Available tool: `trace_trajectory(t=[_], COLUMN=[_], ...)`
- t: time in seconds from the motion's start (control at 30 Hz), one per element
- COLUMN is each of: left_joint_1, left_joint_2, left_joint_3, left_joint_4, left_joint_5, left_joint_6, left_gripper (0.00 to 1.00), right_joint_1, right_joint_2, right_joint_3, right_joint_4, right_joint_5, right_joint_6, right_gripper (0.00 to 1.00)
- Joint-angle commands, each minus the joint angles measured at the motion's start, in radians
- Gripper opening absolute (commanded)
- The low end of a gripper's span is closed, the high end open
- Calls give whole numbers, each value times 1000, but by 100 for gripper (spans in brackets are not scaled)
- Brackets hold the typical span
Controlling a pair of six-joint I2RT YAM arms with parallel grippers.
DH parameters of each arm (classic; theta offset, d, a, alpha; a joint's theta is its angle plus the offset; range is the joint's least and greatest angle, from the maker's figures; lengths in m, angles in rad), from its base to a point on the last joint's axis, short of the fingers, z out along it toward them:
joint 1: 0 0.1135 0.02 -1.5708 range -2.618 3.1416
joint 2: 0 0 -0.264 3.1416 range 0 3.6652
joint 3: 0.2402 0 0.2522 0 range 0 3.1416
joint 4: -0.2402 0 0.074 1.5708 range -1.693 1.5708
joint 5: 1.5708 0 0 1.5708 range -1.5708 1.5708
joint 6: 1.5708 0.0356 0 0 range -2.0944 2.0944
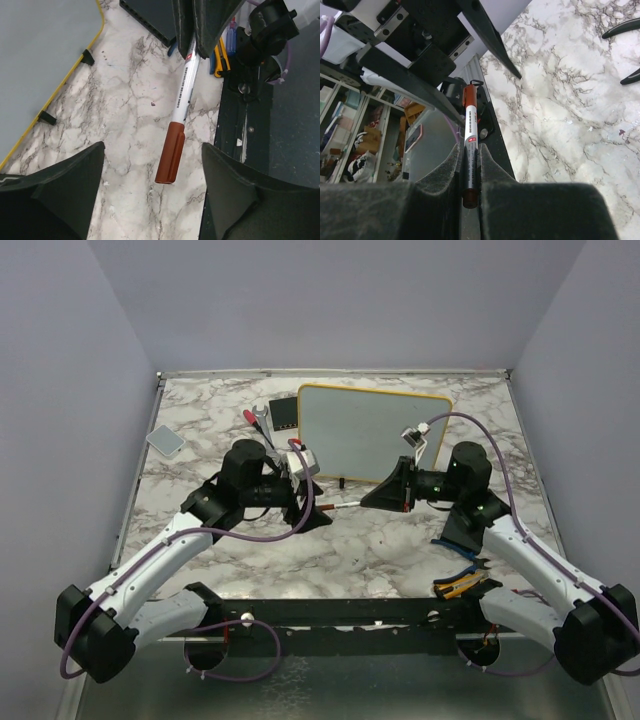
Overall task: Write a sentence on the whiteboard
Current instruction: Open the pen cap.
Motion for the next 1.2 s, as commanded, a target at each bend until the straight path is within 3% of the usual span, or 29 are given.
trace_trajectory(t=[0.0,0.57,0.8,1.17], left_joint_1=[5,5,4,4], left_joint_2=[12,19,22,21], left_joint_3=[11,6,5,2], left_joint_4=[-25,-25,-24,-23], left_joint_5=[110,122,123,138], left_joint_6=[15,10,10,11], left_gripper=[70,12,0,0], right_joint_1=[6,6,6,6], right_joint_2=[-3,41,43,43], right_joint_3=[34,64,69,65], right_joint_4=[-47,-119,-136,-100], right_joint_5=[-43,-131,-130,-125], right_joint_6=[-36,-68,-79,-55], right_gripper=[0,3,19,25])
